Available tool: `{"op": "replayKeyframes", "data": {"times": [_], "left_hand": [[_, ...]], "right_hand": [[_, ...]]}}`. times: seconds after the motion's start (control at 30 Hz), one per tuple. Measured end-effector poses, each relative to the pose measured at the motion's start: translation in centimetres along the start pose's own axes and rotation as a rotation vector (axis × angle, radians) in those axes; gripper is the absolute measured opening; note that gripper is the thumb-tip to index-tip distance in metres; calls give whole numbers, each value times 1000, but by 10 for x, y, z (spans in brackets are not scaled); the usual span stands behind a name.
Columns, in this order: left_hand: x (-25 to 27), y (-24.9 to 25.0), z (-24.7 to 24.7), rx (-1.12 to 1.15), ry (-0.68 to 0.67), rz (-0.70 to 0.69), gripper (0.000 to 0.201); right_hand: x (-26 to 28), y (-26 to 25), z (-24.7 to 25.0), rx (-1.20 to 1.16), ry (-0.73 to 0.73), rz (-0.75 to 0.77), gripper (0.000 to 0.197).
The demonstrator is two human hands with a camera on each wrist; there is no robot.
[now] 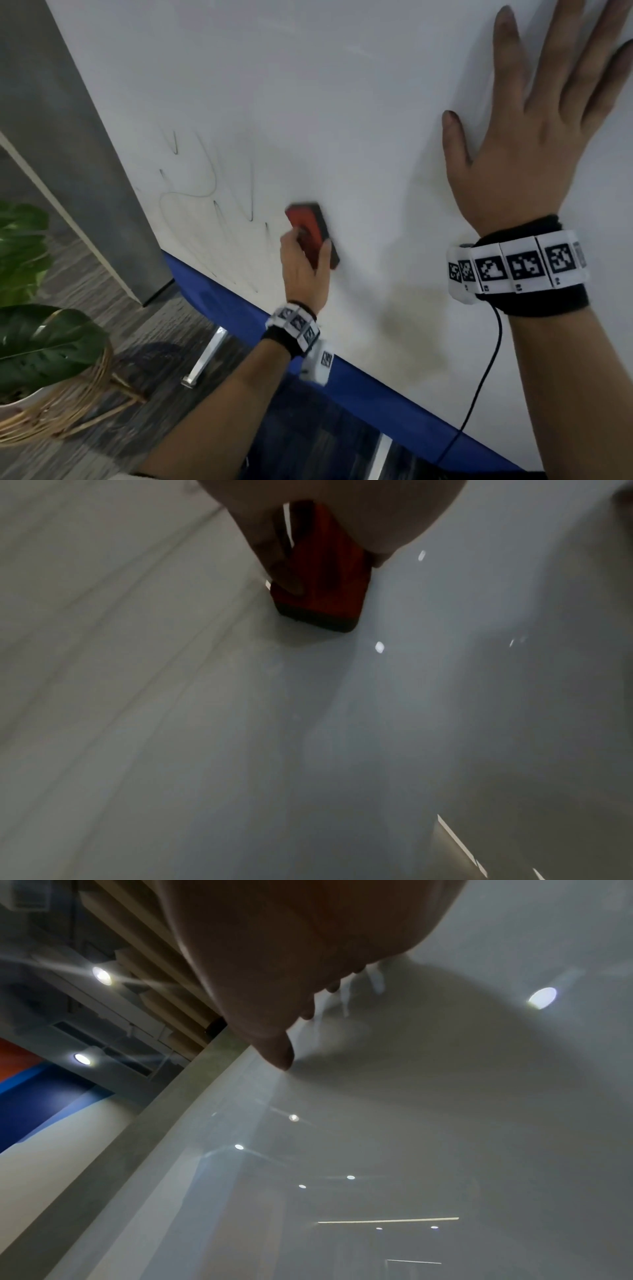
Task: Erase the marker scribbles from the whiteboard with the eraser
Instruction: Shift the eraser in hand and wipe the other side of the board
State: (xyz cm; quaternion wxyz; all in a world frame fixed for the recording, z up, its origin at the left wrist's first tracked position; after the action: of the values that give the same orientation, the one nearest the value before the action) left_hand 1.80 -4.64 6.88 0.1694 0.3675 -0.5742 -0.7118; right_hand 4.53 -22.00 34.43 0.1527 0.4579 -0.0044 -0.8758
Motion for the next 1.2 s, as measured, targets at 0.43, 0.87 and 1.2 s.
{"op": "replayKeyframes", "data": {"times": [0.43,0.87,1.2], "left_hand": [[-27,-9,24,77,199,205,42],[-121,-23,81,10,367,202,51],[-148,-19,94,0,322,-136,38]], "right_hand": [[11,-20,-7,-23,54,-60,72],[3,-96,-34,-100,-64,149,79],[-66,-155,-34,-43,-9,245,69]]}}
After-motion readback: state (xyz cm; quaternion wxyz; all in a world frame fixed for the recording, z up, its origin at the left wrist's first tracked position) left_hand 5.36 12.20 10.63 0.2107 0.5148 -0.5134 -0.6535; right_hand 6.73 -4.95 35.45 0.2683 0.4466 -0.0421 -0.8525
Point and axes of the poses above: each hand's wrist, its own x-axis away from the middle knuckle, its own z-axis out of the back of the hand, y = z × x, the point moved 2 cm from there along -x, towards the middle knuckle, and after that the axes turned 1 degree about x, right-handed, at the moved point
